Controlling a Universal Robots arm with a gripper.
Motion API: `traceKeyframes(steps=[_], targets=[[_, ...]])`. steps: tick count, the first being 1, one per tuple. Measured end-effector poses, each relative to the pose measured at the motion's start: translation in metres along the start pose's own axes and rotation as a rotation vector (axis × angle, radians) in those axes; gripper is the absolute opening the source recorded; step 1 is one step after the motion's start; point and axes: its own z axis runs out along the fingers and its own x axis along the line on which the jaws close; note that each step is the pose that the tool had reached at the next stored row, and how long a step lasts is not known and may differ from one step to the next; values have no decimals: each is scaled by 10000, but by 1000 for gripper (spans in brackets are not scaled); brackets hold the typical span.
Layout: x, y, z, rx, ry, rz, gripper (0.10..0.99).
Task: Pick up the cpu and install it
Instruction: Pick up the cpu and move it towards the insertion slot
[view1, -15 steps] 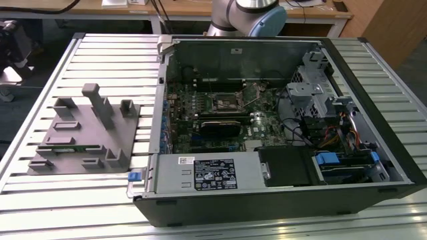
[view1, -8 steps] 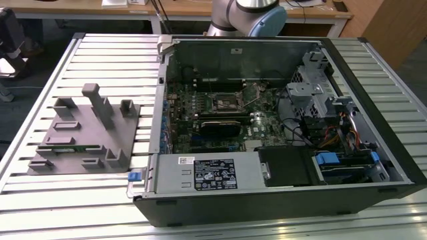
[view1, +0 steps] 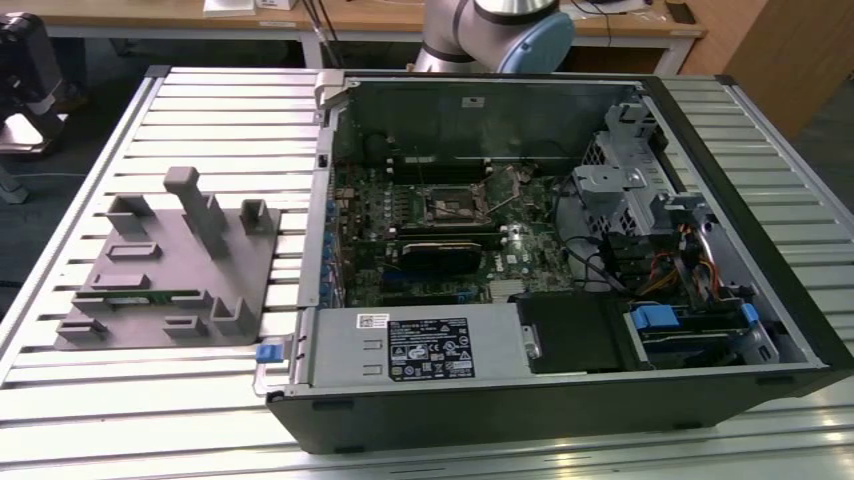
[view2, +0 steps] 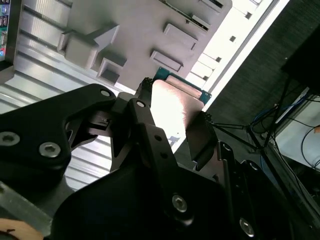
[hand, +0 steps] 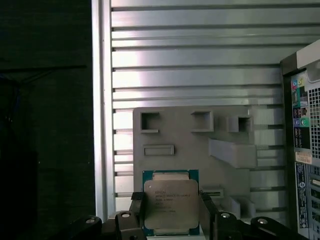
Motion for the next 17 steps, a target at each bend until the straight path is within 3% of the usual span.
traceKeyframes(steps=[7,17], targets=[[-135,6,1,-30,1,1,525],[-192,14,-90,-35,2,0,525]])
